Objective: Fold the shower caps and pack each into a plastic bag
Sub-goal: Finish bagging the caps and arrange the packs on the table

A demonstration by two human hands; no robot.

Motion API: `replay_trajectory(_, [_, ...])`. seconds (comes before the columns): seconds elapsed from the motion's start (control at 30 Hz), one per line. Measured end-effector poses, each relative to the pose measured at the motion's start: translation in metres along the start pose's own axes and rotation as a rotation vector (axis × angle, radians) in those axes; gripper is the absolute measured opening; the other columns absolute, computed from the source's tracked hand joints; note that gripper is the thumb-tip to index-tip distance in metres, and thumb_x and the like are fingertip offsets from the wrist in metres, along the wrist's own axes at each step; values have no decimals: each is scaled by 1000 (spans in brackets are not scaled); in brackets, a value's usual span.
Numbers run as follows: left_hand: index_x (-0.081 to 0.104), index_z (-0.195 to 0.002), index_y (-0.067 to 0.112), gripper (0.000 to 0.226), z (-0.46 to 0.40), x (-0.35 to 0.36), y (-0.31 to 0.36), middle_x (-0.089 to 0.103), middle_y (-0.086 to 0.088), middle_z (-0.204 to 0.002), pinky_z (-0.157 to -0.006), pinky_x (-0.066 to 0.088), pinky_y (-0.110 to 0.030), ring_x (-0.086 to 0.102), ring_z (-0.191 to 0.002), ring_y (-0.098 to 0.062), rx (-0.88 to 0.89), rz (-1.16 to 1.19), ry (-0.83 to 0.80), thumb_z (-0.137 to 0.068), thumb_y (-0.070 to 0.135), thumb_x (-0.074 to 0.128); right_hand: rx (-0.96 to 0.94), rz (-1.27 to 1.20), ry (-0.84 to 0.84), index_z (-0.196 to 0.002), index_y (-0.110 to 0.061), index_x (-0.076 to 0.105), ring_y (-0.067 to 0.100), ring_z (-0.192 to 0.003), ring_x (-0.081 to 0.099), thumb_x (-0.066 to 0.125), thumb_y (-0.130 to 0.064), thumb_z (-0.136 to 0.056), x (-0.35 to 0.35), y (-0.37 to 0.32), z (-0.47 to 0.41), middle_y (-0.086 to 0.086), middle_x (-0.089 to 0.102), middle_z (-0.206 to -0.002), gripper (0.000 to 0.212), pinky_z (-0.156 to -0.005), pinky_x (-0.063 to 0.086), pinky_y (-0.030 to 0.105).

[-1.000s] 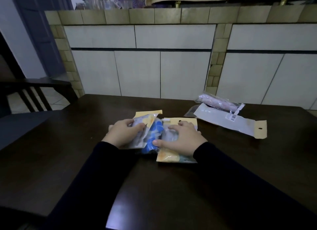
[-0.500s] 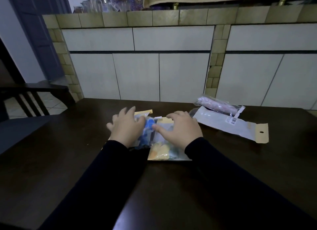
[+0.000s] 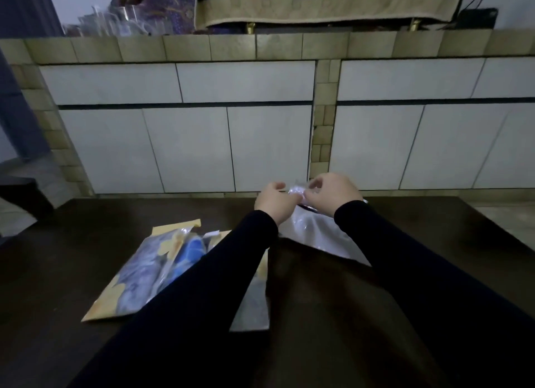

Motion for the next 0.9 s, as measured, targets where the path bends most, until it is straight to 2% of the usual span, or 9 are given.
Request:
replay_trajectory(0.1, [45,-138,14,58,-31,11,-4,57,-10,-128,-100,48,-40,58,-114,-26,-29,-77,49,-84,21,65,25,26,-4,-111,-20,68,23,-108,57,55,-37,-88,2,15,-36,1,65,-118,31,-93,48,36])
replay_trajectory(0.23, [55,-127,14,54,-67,13,-15,64,-11,-117,-92,52,-39,63,-105,-30,-100,-272,92,-77,32,63,87,223,-120,-119,-21,62,28,-113,52,40,-52,-94,20,40,-71,5,61,-122,45,-100,41,43])
replay_trajectory(0.33, [63,-120,9,44,-86,23,-24,66,-10,-115,-87,52,-31,63,-103,-27,-100,-403,-1,-85,35,63,189,224,-222,-105,-19,66,27,-95,58,30,-69,-86,38,60,-85,5,66,-100,65,-98,40,46])
replay_trajectory(0.4, [66,-115,7,37,-94,27,-26,68,-13,-112,-82,51,-31,64,-102,-30,-87,-390,-12,-87,31,63,202,156,-221,-102,-20,67,26,-89,59,37,-64,-82,43,68,-89,4,66,-92,56,-97,41,46])
replay_trajectory(0.5, [68,-111,4,27,-99,26,-22,68,-19,-112,-78,52,-34,65,-100,-34,-43,-216,47,-89,19,61,177,52,-143,-110,-19,65,26,-96,59,47,-57,-83,33,66,-85,4,66,-99,50,-101,40,46])
replay_trajectory(0.6, [68,-99,16,14,-89,21,-7,64,-17,-109,-58,47,-26,59,-80,-24,-1,87,154,-86,20,63,131,-39,0,-129,-25,54,22,-110,57,51,-54,-89,9,51,-72,0,63,-121,49,-106,35,43])
replay_trajectory(0.7, [62,-92,27,6,-67,11,20,61,-10,-108,-61,49,-27,58,-76,-19,91,338,217,-88,24,61,36,-160,183,-130,-29,50,17,-105,57,53,-52,-89,-19,27,-55,-4,62,-118,47,-105,34,46])
replay_trajectory(0.8, [56,-99,22,7,-30,2,45,65,-5,-105,-72,56,-30,68,-89,-22,213,595,135,-93,22,60,-40,-404,228,-127,-24,53,12,-95,58,59,-42,-89,-36,4,-32,-3,61,-113,42,-88,50,31])
replay_trajectory(0.9, [55,-105,21,20,4,-15,57,67,-8,-106,-66,55,-27,69,-84,-18,396,570,149,-89,25,66,-96,-532,211,-119,-23,57,2,-83,55,63,-37,-89,-54,-14,-5,-4,60,-100,33,-64,42,13])
Point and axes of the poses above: each hand's wrist, its own z-axis away from the middle knuckle, its own x-axis out of the palm, y = z × x, the point moved 5 cm from there along -z, towards the middle knuckle
